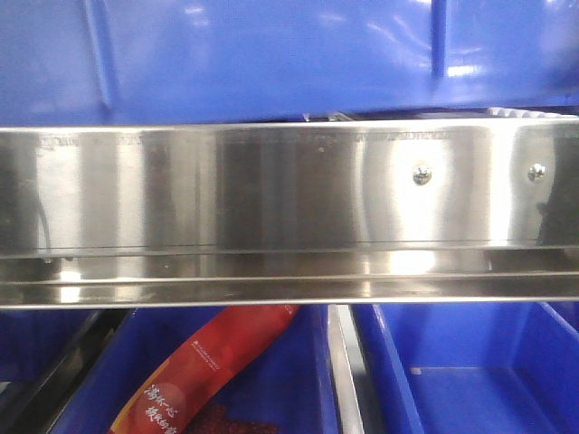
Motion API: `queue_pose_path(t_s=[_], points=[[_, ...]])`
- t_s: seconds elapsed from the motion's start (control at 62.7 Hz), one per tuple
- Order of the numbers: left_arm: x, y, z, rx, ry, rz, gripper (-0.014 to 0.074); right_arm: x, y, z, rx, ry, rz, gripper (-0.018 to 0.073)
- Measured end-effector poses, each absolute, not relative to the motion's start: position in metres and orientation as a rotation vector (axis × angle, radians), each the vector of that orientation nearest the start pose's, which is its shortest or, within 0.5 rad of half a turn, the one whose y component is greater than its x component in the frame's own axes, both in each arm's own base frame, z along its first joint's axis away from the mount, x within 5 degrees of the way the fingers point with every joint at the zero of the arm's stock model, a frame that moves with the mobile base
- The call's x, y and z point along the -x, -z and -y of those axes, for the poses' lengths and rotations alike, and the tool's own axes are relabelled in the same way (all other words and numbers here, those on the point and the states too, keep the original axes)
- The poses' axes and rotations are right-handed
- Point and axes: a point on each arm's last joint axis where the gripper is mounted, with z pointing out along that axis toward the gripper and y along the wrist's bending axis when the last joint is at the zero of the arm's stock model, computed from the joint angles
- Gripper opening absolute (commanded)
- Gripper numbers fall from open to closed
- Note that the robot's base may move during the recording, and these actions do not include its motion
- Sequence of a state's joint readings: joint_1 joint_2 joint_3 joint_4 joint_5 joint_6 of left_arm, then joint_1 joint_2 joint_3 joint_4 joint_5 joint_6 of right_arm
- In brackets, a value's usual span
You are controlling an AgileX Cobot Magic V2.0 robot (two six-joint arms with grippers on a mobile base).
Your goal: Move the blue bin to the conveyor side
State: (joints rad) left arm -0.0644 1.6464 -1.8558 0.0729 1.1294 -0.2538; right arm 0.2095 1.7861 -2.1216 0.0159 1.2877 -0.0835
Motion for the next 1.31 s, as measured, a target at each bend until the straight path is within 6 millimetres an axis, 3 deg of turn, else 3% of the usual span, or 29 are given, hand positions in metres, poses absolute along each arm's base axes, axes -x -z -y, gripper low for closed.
queue_pose_path(t_s=[0.255,0.542,0.989,1.308], points=[[-0.331,-0.469,0.028,0.152,0.063,-2.294,-0.002,-0.331,-0.483,-0.07,0.292,-0.084,-2.316,-0.0078],[-0.303,-0.489,0.042,0.089,0.073,-2.266,-0.002,-0.289,-0.516,-0.058,0.234,-0.072,-2.237,-0.0079],[-0.269,-0.505,0.039,0.089,0.081,-2.281,-0.002,-0.235,-0.507,-0.048,0.203,-0.109,-2.282,-0.0079],[-0.247,-0.519,0.035,0.09,0.096,-2.238,-0.002,-0.221,-0.512,-0.047,0.205,-0.142,-2.241,-0.0079]])
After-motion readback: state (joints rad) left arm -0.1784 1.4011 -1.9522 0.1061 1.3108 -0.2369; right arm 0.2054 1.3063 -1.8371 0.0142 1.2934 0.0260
